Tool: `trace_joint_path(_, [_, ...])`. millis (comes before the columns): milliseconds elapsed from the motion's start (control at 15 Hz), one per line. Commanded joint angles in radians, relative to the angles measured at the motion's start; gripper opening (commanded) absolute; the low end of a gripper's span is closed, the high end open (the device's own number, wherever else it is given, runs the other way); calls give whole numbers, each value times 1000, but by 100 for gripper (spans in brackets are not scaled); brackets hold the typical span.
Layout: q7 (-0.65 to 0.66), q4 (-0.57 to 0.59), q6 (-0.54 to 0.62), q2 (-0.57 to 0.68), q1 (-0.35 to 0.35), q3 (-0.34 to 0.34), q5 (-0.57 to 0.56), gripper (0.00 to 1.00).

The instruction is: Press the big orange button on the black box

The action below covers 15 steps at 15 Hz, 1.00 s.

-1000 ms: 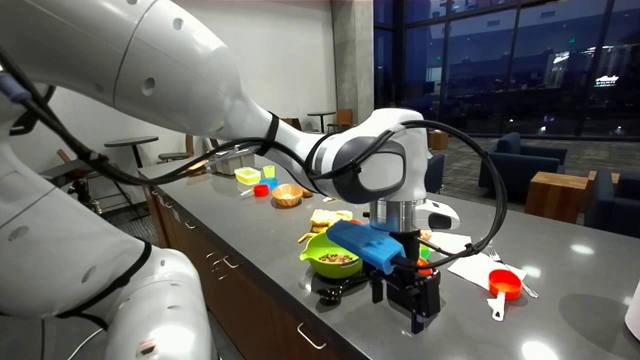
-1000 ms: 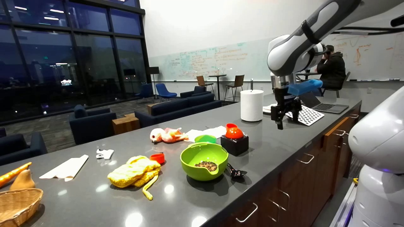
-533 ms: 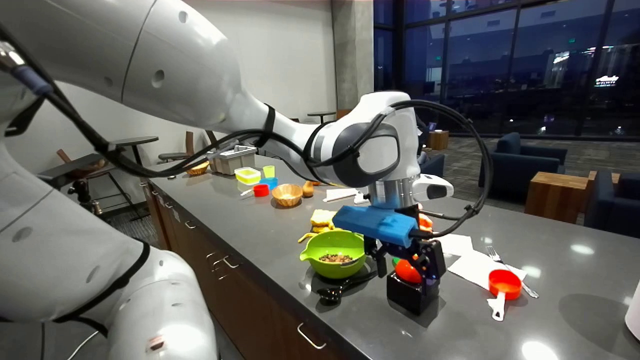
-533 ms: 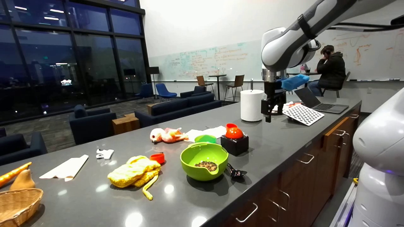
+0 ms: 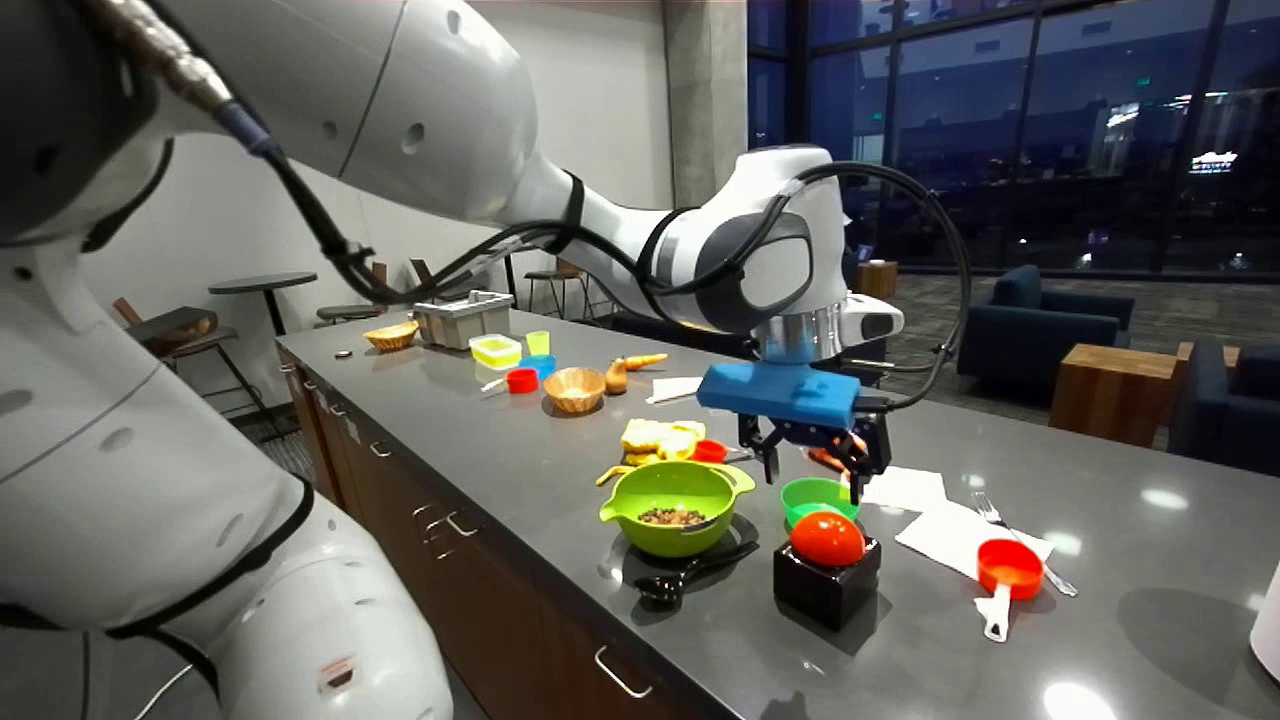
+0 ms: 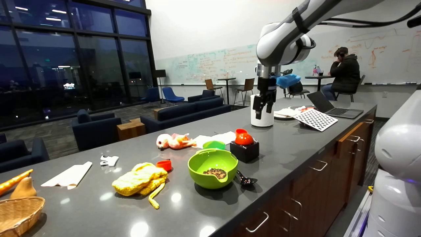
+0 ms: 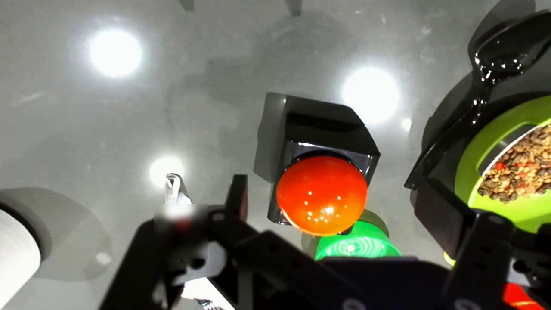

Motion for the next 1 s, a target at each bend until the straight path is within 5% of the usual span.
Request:
trace_joint_path(0, [-5, 23, 7, 30, 3, 9, 14, 100])
trace_joint_path(933, [-74, 83, -3, 136, 28, 2, 82, 100])
